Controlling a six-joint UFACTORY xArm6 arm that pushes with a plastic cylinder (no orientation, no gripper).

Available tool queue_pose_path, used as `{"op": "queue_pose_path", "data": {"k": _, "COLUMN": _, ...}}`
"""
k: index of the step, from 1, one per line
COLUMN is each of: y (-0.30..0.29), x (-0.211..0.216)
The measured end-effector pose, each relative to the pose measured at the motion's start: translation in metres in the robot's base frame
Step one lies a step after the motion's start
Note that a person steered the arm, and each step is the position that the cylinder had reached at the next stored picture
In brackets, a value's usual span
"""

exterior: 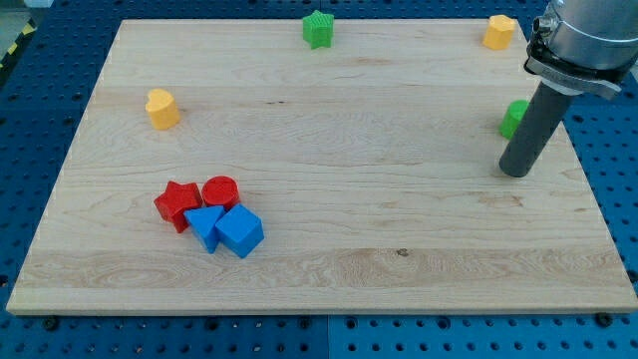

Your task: Separate the red blocks from the blue blocks

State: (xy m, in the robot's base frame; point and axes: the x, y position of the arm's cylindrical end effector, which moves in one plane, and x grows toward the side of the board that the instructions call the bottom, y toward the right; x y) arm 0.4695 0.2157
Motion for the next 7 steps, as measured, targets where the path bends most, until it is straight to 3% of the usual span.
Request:
{"op": "queue_pose_path", "data": {"k": 1, "y": -0.003, "x": -0.004}}
{"op": "queue_pose_path", "data": {"k": 5, "y": -0.246, "x": -0.009}}
{"op": "queue_pose_path", "data": {"k": 7, "y": -0.336, "x": -0.009}}
